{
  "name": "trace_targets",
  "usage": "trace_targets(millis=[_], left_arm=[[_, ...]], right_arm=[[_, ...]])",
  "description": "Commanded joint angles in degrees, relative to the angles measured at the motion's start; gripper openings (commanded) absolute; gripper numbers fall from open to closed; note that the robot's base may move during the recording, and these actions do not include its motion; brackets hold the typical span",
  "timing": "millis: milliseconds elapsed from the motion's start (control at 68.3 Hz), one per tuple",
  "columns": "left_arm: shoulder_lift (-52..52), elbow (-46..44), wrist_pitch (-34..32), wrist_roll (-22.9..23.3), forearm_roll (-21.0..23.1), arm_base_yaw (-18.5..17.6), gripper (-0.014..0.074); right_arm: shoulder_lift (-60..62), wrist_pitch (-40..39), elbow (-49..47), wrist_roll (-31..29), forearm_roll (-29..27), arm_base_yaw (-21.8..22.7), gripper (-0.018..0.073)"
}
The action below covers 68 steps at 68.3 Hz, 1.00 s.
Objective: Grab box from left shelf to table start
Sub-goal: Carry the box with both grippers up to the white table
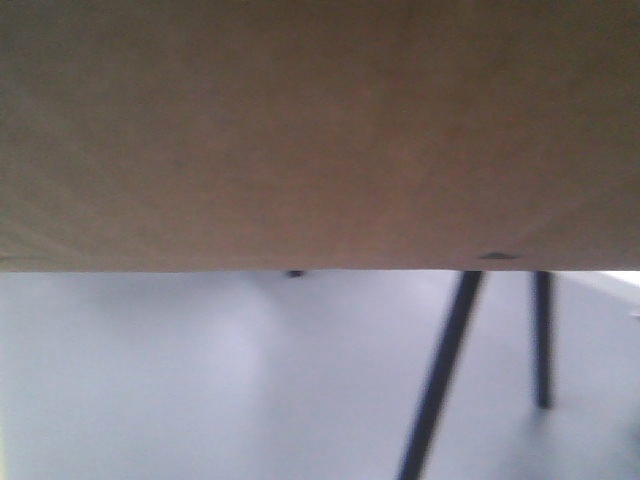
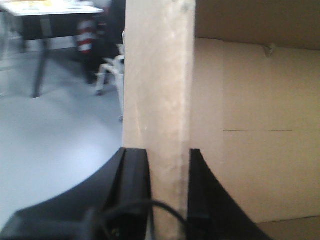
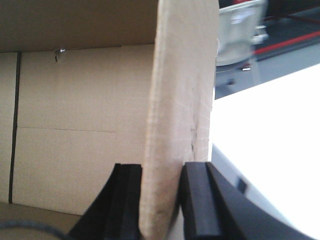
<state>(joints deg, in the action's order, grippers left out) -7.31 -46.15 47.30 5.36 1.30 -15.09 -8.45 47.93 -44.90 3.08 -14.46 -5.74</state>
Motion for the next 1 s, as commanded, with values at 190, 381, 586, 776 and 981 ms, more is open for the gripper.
trace_targets(millis=[190, 381, 586, 776, 981], left_arm=[[-0.33, -2.55, -11.61, 0.83, -2.40, -0.30, -0.0099], [-0.33, -2.55, -11.61, 0.83, -2.40, -0.30, -0.0099], [-0.33, -2.55, -11.61, 0.83, -2.40, -0.30, -0.0099], [-0.33, -2.55, -11.61, 0.83, -2.40, -0.30, -0.0099], [-0.33, -2.55, -11.61, 0.83, -2.40, -0.30, -0.0099]], right_arm=[[-1.14, -9.20, -1.53, -0.47, 9.30, 0.67, 0.0054], [-1.14, -9.20, -1.53, -0.47, 9.30, 0.67, 0.0054], [-1.14, -9.20, -1.53, -0.47, 9.30, 0.67, 0.0054], [-1.14, -9.20, -1.53, -0.47, 9.30, 0.67, 0.0054], [-1.14, -9.20, -1.53, -0.47, 9.30, 0.67, 0.0054]])
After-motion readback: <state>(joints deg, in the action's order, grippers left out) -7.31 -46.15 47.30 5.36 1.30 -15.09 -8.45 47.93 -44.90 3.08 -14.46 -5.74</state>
